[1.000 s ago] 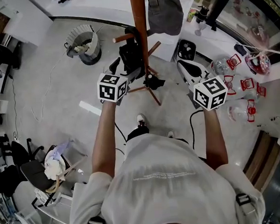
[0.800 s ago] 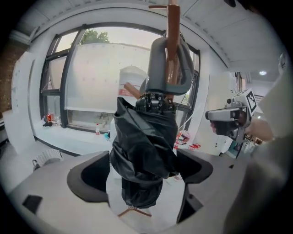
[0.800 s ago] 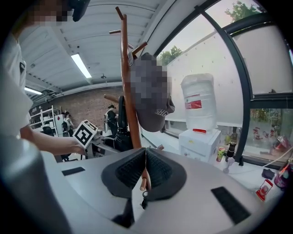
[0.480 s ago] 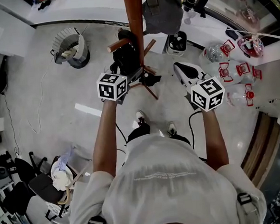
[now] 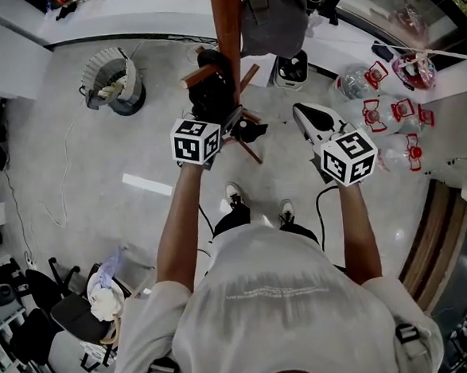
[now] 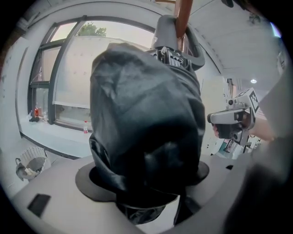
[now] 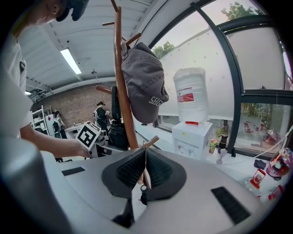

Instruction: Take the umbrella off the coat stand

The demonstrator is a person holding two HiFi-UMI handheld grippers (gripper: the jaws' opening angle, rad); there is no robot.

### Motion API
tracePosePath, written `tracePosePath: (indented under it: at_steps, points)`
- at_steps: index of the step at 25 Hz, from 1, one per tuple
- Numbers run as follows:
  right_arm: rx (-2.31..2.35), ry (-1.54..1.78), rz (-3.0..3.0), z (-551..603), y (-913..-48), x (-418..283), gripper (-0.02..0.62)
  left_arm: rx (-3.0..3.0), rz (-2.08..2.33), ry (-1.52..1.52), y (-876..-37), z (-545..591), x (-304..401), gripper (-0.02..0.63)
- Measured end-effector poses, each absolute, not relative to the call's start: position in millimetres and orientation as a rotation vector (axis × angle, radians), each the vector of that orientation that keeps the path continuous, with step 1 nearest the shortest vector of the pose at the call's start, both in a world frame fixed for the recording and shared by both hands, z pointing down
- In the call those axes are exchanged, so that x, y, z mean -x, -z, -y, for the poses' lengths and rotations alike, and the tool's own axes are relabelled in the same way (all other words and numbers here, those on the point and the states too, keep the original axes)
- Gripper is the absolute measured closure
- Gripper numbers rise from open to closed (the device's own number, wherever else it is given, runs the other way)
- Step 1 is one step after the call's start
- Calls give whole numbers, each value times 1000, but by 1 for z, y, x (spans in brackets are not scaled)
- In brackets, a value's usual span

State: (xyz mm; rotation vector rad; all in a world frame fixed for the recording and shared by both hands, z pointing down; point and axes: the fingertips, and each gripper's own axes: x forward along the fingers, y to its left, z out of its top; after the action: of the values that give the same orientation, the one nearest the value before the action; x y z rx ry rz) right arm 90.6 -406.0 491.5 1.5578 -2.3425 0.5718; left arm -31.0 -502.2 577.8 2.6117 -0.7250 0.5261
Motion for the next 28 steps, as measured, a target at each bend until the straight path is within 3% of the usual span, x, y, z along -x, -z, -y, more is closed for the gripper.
tracePosePath:
  at_steps: [9, 28]
  points:
    - [-1556, -556, 2336, 400, -489, -100, 571, -2596, 796, -609, -579, 499, 35, 283]
    - [-1482, -461, 2412, 396, -464, -117, 571, -2532, 1003, -583, -538, 494, 57, 301]
